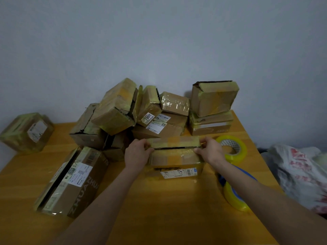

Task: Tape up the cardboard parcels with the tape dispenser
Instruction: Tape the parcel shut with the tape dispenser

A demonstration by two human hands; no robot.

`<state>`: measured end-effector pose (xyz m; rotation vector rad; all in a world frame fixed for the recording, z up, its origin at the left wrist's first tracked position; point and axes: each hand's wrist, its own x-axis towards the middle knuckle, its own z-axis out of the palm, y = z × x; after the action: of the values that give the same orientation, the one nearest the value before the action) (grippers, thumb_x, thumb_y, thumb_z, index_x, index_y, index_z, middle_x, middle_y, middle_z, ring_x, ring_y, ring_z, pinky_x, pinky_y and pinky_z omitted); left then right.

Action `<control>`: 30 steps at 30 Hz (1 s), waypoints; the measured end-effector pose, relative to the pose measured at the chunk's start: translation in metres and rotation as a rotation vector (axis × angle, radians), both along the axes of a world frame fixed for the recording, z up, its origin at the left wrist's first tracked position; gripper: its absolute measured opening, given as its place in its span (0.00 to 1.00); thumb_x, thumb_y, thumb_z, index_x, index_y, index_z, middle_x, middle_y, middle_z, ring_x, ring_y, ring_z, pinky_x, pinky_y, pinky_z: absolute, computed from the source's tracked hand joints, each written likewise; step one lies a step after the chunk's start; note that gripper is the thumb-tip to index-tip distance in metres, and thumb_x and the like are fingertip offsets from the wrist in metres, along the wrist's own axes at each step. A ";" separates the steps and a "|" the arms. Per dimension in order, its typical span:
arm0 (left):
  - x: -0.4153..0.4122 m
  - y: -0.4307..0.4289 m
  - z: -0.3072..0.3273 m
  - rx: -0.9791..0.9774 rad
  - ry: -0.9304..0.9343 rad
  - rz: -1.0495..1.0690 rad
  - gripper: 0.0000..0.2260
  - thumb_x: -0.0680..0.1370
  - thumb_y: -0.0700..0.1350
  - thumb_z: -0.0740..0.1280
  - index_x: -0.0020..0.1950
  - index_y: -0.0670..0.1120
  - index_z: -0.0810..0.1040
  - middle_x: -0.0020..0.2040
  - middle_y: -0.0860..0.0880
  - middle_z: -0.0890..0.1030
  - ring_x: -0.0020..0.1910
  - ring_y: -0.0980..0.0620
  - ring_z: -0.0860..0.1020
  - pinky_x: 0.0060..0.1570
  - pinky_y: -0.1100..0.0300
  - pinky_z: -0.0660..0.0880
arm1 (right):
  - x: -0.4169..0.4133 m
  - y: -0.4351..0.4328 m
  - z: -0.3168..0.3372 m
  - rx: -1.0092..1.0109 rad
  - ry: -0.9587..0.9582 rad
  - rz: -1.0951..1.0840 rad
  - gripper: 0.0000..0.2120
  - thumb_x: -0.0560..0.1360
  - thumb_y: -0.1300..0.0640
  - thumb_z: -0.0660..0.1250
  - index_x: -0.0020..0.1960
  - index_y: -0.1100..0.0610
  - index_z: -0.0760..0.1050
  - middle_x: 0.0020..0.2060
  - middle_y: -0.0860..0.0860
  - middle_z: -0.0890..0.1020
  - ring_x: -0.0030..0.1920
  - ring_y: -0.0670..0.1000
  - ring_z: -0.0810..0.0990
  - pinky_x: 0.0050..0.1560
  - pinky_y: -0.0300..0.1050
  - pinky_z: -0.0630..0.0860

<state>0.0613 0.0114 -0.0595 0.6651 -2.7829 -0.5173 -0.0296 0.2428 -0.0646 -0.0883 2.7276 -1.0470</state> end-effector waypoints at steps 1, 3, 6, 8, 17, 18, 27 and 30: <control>0.000 0.002 0.000 -0.010 0.011 0.003 0.10 0.75 0.52 0.70 0.53 0.50 0.81 0.49 0.50 0.78 0.43 0.54 0.76 0.44 0.60 0.75 | 0.000 0.001 -0.001 0.001 0.008 0.001 0.19 0.73 0.52 0.72 0.61 0.55 0.75 0.53 0.53 0.82 0.53 0.54 0.80 0.52 0.50 0.79; 0.000 0.004 -0.002 -0.017 0.031 0.011 0.08 0.76 0.50 0.69 0.52 0.49 0.82 0.48 0.50 0.79 0.43 0.53 0.77 0.43 0.60 0.75 | 0.000 0.004 -0.002 -0.001 0.018 0.003 0.17 0.74 0.53 0.72 0.61 0.55 0.75 0.52 0.53 0.82 0.53 0.54 0.80 0.52 0.50 0.79; -0.003 0.009 -0.002 -0.023 0.060 -0.005 0.07 0.77 0.48 0.68 0.52 0.47 0.82 0.47 0.49 0.80 0.42 0.52 0.78 0.42 0.59 0.75 | -0.002 0.009 -0.003 0.007 0.014 -0.004 0.16 0.74 0.53 0.71 0.60 0.55 0.74 0.50 0.54 0.82 0.51 0.54 0.80 0.51 0.50 0.78; -0.005 0.015 -0.002 -0.009 0.068 -0.023 0.07 0.77 0.45 0.68 0.52 0.46 0.83 0.47 0.49 0.80 0.42 0.52 0.78 0.42 0.59 0.75 | -0.006 0.013 -0.002 0.024 0.014 -0.010 0.16 0.74 0.52 0.72 0.60 0.54 0.74 0.49 0.53 0.82 0.50 0.54 0.80 0.51 0.51 0.78; -0.007 0.019 0.006 -0.201 -0.012 -0.168 0.05 0.79 0.45 0.65 0.49 0.45 0.79 0.50 0.51 0.76 0.45 0.54 0.75 0.41 0.60 0.75 | -0.012 0.021 0.004 0.205 0.101 0.056 0.14 0.72 0.44 0.72 0.53 0.48 0.74 0.43 0.47 0.80 0.43 0.50 0.76 0.35 0.43 0.68; -0.006 0.019 0.006 -0.243 -0.025 -0.201 0.05 0.79 0.44 0.64 0.49 0.45 0.79 0.50 0.51 0.76 0.45 0.54 0.74 0.40 0.61 0.75 | -0.012 0.022 0.004 0.222 0.114 0.066 0.13 0.72 0.43 0.72 0.51 0.47 0.74 0.42 0.47 0.80 0.43 0.50 0.75 0.36 0.43 0.69; -0.002 0.017 0.011 -0.264 -0.075 -0.337 0.08 0.76 0.50 0.67 0.54 0.49 0.79 0.47 0.53 0.76 0.39 0.56 0.73 0.39 0.63 0.71 | -0.024 0.029 0.014 0.203 0.073 0.202 0.07 0.73 0.51 0.71 0.42 0.46 0.73 0.43 0.47 0.79 0.47 0.51 0.77 0.42 0.46 0.73; -0.004 0.018 0.008 -0.266 -0.126 -0.314 0.13 0.75 0.55 0.68 0.57 0.53 0.80 0.47 0.55 0.72 0.41 0.58 0.69 0.39 0.65 0.67 | -0.023 0.026 0.016 0.285 0.127 0.248 0.05 0.75 0.51 0.69 0.42 0.46 0.73 0.42 0.47 0.79 0.48 0.51 0.78 0.43 0.47 0.76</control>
<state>0.0569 0.0299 -0.0512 0.2110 -3.0157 -0.1549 -0.0527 0.2683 -0.0486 -0.4470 2.8518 -0.5986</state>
